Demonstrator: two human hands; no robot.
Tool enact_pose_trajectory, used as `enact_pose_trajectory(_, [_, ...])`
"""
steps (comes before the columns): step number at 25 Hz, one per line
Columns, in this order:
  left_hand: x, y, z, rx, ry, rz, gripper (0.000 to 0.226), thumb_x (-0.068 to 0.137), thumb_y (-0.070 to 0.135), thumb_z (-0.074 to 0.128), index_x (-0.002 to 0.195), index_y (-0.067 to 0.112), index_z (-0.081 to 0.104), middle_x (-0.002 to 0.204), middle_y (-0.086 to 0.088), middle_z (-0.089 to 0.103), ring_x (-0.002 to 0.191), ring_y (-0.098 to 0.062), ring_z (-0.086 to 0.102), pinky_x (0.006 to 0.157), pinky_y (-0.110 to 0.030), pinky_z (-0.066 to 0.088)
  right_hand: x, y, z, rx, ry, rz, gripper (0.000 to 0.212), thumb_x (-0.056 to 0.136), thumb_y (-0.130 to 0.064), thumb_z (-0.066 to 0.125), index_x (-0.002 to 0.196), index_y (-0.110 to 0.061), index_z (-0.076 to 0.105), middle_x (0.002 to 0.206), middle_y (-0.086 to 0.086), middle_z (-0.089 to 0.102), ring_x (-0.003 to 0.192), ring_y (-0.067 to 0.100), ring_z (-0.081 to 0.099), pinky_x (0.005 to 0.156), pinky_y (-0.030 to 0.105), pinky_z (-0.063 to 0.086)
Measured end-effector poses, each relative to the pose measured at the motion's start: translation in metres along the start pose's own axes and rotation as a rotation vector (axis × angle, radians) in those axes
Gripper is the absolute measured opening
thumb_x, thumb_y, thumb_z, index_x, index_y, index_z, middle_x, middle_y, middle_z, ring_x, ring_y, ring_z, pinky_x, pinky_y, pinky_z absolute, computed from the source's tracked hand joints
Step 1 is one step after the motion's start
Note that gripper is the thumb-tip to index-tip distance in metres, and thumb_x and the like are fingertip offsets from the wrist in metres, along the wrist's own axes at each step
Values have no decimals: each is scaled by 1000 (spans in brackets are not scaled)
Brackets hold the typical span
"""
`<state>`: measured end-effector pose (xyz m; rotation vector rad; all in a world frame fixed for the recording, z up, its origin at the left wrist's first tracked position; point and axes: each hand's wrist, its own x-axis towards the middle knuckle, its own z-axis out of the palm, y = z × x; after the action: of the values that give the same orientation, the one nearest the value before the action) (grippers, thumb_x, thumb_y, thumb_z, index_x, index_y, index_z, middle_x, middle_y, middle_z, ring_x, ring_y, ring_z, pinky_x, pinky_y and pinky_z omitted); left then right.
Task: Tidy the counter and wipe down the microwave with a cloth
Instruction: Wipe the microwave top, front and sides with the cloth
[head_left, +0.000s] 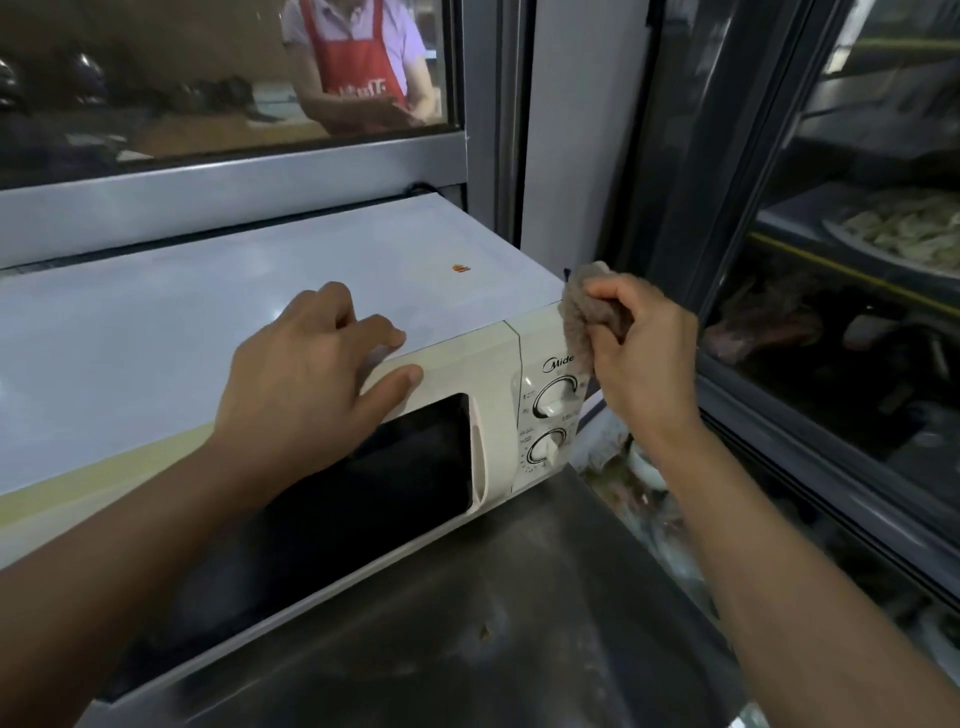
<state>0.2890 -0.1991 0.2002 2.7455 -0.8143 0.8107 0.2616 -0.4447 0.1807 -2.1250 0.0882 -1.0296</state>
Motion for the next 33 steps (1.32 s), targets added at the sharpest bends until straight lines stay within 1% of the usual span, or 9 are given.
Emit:
enact_pose_trajectory(2, [0, -1, 1, -4, 8, -3, 46, 83, 56, 41, 104, 24, 68, 82, 5, 39, 78, -18, 49, 53, -23, 26, -7, -16, 5, 53, -43, -103, 21, 70, 20, 57, 82, 7, 67, 87, 10, 62, 83, -3, 52, 76, 0, 39])
enact_pose_trajectory(5, [-1, -2, 3, -27, 31, 7, 41, 86, 53, 47, 104, 22, 68, 83, 4, 39, 80, -21, 50, 56, -24, 26, -31, -42, 27, 7, -53, -115, 13, 74, 14, 61, 82, 5, 66, 93, 14, 65, 93, 11, 49, 81, -4, 32])
enact_pose_trajectory(10, [-1, -3, 4, -49, 33, 9, 38, 85, 47, 55, 106, 18, 67, 89, -5, 47, 90, -26, 53, 60, -28, 29, -57, -68, 58, 21, -39, -43, 21, 78, 13, 54, 93, 1, 64, 109, 10, 57, 107, 21, 46, 94, 25, 40])
enact_pose_trajectory(16, [0, -5, 7, -30, 79, 42, 37, 84, 47, 55, 103, 19, 67, 90, -7, 49, 91, -28, 54, 58, -27, 25, -99, -45, 78, -60, 118, 73, 29, 78, 9, 52, 106, 1, 51, 123, 18, 38, 119, 27, 37, 100, 2, 19])
enact_pose_trajectory(18, [1, -5, 8, -21, 92, 50, 37, 84, 48, 53, 102, 19, 67, 90, -6, 48, 91, -28, 53, 58, -27, 25, -117, -31, 87, -42, 146, 108, 27, 81, 8, 53, 107, 1, 49, 124, 18, 36, 121, 27, 36, 104, 10, 29])
enact_pose_trajectory(20, [0, -6, 9, -20, 90, 49, 37, 85, 49, 51, 102, 20, 67, 89, -4, 46, 90, -27, 53, 58, -27, 26, -131, -18, 92, -17, 146, 122, 26, 83, 6, 54, 108, 2, 48, 125, 17, 35, 122, 25, 37, 102, 28, 42])
enact_pose_trajectory(23, [-1, -4, 8, -14, 88, 47, 36, 86, 48, 51, 104, 21, 66, 89, -2, 44, 90, -26, 51, 59, -28, 29, -147, -12, 91, 45, 134, 173, 28, 80, 8, 56, 106, 6, 46, 123, 19, 37, 122, 30, 40, 99, 47, 44])
enact_pose_trajectory(29, [0, -1, 4, -11, 79, 43, 38, 89, 49, 49, 107, 20, 66, 88, -2, 43, 88, -26, 51, 59, -30, 32, -112, -32, 82, -19, 162, 140, 37, 70, -4, 65, 104, 2, 51, 112, 19, 45, 109, 32, 46, 91, 50, 45])
enact_pose_trajectory(33, [0, -2, 6, 2, 85, 25, 45, 83, 53, 43, 107, 23, 67, 91, -4, 47, 91, -27, 53, 61, -31, 35, -124, -24, 96, -60, 224, 151, 39, 71, -9, 64, 107, 2, 53, 115, 19, 48, 112, 31, 46, 94, 42, 45])
